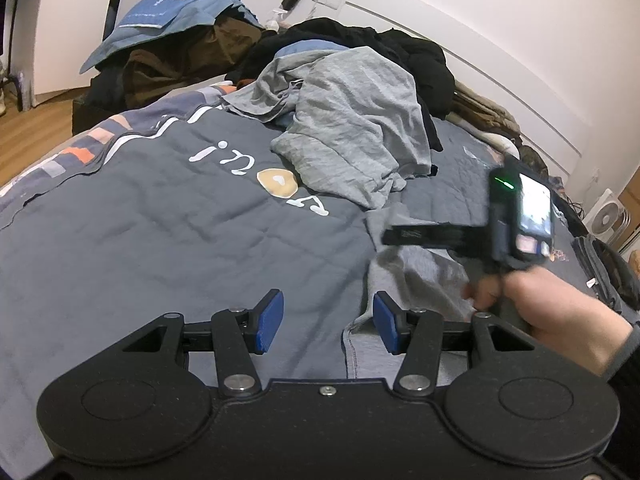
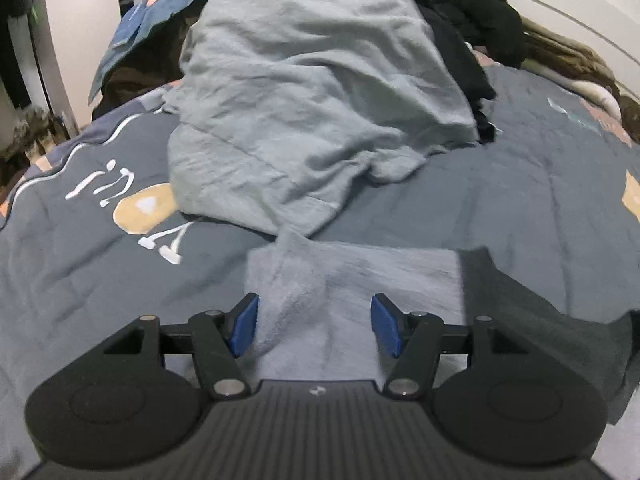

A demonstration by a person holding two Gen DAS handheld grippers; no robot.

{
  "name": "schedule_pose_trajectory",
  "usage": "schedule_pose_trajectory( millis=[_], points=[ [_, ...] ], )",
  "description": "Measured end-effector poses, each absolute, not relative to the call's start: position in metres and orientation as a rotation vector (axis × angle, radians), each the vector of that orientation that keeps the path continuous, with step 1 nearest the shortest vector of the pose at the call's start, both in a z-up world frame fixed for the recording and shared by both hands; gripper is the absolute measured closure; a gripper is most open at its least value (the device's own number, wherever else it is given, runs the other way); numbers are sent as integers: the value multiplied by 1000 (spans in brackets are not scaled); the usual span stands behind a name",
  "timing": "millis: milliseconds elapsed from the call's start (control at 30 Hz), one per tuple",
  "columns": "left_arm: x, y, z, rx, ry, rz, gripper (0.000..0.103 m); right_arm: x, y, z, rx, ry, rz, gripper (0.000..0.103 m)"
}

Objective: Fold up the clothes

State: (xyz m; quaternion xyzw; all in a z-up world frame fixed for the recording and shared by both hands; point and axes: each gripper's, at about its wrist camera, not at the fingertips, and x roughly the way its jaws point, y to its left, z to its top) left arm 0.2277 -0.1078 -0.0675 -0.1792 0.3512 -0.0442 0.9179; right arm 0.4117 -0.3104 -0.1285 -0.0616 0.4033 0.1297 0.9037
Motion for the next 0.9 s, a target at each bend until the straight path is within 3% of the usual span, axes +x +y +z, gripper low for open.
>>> schedule_pose_trajectory(
  millis=[333,567,700,900],
  points=[
    [227,-114,-67,-340,730,-106,52,398,-358,-115,-28,809,281,41],
    [226,-137,-76,-39,720,-97,51,385,-383,-100,9,771,267,41],
    [227,-142,-80,0,726,-100,51,376,-401,-92,32,748,250,41],
    [223,-154,-78,-5,697,-148,51,313,-511,-79,120,682,27,41]
  ],
)
